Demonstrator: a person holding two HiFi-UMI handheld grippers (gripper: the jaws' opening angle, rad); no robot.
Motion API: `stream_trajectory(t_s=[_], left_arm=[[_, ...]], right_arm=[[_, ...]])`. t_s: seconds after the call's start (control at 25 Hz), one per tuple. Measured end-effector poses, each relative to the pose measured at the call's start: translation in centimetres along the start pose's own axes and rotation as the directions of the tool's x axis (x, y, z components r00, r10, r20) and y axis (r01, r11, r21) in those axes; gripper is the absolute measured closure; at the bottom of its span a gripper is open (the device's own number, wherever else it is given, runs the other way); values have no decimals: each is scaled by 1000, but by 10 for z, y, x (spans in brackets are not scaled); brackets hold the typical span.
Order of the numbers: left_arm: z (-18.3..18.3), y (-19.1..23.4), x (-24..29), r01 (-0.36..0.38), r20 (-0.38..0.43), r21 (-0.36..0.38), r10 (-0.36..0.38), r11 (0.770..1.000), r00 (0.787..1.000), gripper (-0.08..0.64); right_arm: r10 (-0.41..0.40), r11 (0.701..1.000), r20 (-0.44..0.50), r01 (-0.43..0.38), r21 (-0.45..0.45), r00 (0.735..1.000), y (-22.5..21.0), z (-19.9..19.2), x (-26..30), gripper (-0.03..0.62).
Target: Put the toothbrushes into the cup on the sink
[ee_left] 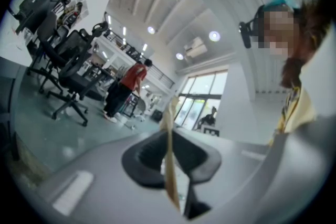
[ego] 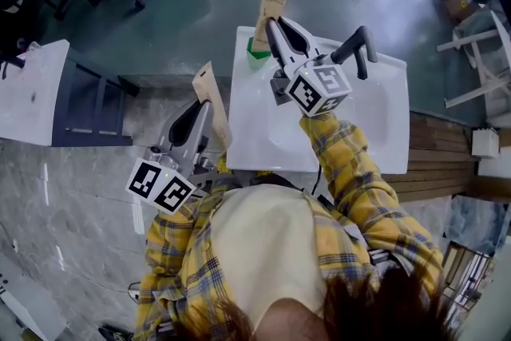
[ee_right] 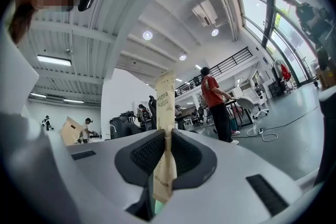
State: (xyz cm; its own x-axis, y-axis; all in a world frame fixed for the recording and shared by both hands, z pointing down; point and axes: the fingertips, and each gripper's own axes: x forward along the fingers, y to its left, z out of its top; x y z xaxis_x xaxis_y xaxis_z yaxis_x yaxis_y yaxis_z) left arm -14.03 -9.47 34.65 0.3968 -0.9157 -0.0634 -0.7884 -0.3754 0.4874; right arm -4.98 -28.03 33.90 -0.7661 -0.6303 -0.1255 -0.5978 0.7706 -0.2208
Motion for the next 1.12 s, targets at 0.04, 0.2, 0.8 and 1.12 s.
stream_trajectory(t_s=[0.04,0.2,0.8,1.12], left_arm=[[0,0,0,-2,0,0,2,1000,1000,529],[-1,1,-2,-4,1,-1,4,1000,1000,529],[-3,3,-4,-7,-4,-3,7,1000,1000,529],[-4,1,-2,3,-9,-4,-3,1000,1000,529]], right_arm=[[-1,1000,-2,1,-2,1000,-1,-3,1,549],[-7,1000,-3,7,3,1000,-6,-11,5,549],[14,997,-123,-24,-77,992,-2,-49,8,548],[10,991,-178,-33,-126,984,0,-55,3,548]])
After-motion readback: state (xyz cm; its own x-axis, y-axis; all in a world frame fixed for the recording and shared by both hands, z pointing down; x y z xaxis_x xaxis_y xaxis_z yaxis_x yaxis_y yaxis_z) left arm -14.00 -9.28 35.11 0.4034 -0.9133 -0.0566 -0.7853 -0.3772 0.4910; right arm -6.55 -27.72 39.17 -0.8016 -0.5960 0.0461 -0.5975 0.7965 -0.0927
